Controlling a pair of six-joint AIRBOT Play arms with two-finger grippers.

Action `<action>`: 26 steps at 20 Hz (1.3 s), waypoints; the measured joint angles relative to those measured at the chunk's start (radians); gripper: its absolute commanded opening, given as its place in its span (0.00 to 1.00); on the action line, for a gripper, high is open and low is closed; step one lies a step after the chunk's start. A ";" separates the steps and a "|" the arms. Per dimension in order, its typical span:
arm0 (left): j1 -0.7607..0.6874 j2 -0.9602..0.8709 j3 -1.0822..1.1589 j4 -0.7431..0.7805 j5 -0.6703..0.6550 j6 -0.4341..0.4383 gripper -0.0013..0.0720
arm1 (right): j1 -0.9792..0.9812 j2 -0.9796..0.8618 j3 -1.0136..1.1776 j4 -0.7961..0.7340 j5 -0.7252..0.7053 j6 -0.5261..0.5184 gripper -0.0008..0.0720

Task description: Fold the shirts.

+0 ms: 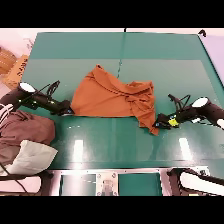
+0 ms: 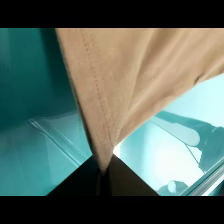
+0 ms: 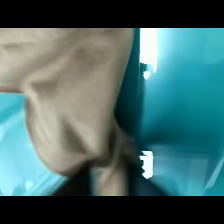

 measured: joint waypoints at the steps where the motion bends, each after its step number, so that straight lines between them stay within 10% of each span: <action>1: 0.000 0.000 0.004 0.000 -0.007 0.000 0.04 | 0.018 -0.002 0.006 0.003 -0.003 -0.002 0.04; 14: 0.000 0.330 0.526 -0.019 -0.135 -0.041 0.04 | 0.000 0.290 0.655 0.091 0.140 0.046 0.03; 26: 0.000 0.489 1.215 -0.026 -0.049 -0.105 0.04 | -0.209 0.628 1.120 0.066 -0.194 0.177 0.04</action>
